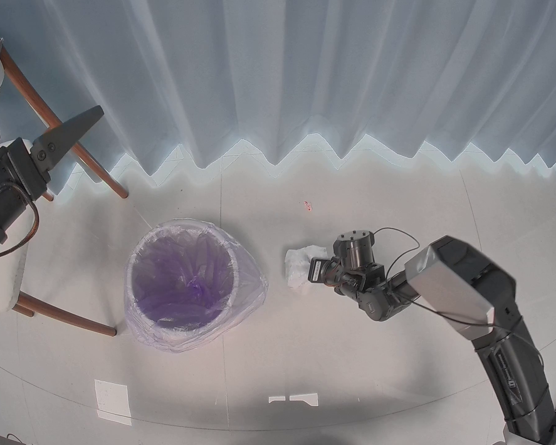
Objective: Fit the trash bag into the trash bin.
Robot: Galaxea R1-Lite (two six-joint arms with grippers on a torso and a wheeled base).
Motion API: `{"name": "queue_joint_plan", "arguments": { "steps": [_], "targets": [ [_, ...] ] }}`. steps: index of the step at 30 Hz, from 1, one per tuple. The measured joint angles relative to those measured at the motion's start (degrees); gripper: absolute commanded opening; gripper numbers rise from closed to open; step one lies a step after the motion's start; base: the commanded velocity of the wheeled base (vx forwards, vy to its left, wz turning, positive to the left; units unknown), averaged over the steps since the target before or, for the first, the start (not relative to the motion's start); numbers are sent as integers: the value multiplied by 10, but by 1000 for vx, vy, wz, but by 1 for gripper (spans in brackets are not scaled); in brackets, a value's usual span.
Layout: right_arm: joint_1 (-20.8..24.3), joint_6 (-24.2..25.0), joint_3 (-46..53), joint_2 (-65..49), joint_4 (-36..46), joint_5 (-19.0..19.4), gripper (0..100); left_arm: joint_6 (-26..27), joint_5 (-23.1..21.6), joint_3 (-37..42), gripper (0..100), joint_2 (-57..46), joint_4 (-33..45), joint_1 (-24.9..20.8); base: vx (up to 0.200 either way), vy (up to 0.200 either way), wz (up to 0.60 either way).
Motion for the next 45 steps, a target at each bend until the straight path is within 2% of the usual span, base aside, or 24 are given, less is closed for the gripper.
{"name": "queue_joint_plan", "arguments": {
  "steps": [7, 13, 17, 21, 28, 32, 37, 41, 45],
  "targets": [
    [2, 30, 166, -162, -21, 17, 0, -13, -2, -5, 100, -3, 2, -13, 0, 0, 0],
    [21, 47, 311, -332, -44, 32, 0, -18, -4, -9, 100, -5, 3, -26, 0, 0, 0],
    [39, 56, 386, -424, -100, 35, 0, -19, -4, -7, 100, -6, 2, -35, 0, 0, 0],
    [66, 57, 424, -478, -209, 35, 0, -14, -4, 4, 100, -7, 1, -44, 0, 50, 0],
    [121, 48, 452, -442, -443, 34, 0, -4, -3, 24, 100, -9, 3, -63, 0, 200, 0],
    [153, 40, 454, -382, -519, 33, 0, 2, 0, 38, 100, -11, 2, -85, 0, 200, 0],
    [178, 30, 454, -330, -528, 33, 0, 6, 4, 48, 100, -14, -3, -106, 0, 200, 0],
    [182, -3, 452, -300, -528, 30, 0, 8, 4, 52, 100, -17, -4, -114, 0, 200, 0],
    [180, -13, 446, -280, -529, 20, 0, 12, 4, 55, 100, -17, -4, -122, 0, 200, 0]
  ]
}}
